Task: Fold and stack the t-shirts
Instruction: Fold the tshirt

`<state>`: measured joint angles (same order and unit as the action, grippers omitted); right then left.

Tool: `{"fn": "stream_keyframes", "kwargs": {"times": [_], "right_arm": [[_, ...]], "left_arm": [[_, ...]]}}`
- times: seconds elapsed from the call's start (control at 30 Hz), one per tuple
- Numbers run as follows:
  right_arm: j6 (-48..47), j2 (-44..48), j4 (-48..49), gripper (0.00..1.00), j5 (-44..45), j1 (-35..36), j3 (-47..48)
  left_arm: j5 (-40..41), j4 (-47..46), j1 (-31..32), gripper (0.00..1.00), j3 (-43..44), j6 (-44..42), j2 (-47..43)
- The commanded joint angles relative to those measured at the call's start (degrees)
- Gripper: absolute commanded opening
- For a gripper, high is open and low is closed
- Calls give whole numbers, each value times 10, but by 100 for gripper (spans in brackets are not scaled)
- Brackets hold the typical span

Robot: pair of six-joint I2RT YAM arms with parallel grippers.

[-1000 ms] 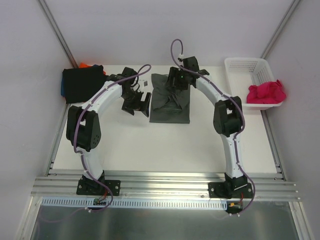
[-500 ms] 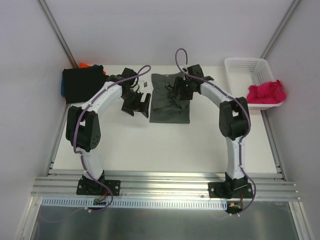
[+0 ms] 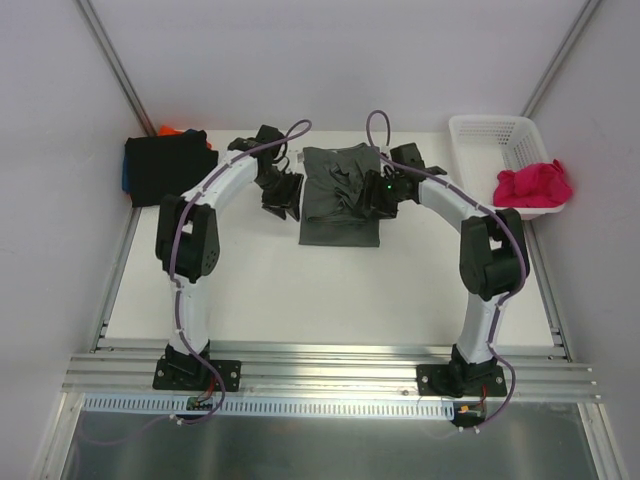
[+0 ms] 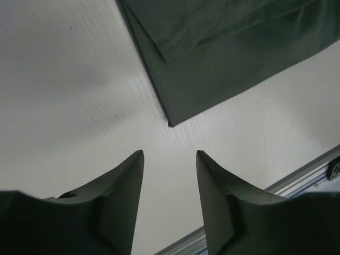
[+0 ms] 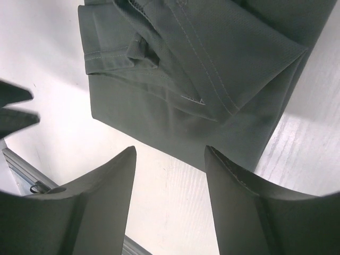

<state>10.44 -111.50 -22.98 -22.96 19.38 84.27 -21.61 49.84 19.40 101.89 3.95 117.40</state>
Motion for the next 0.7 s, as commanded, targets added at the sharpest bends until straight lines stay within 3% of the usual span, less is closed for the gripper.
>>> {"fn": "stream_keyframes", "kwargs": {"times": [0.0,0.13,0.3,0.67], "right_arm": [[-11,7,5,58,-7,-9,22],[-23,-6,0,57,-2,-9,28],[-26,-22,6,56,0,-10,20],[-45,-50,6,54,7,-12,34]], "left_arm": [[-27,0,-2,42,81,-3,60],[-26,2,0,43,123,-11,110],[-30,1,10,63,141,-11,134],[-52,0,28,64,172,-17,160]]}}
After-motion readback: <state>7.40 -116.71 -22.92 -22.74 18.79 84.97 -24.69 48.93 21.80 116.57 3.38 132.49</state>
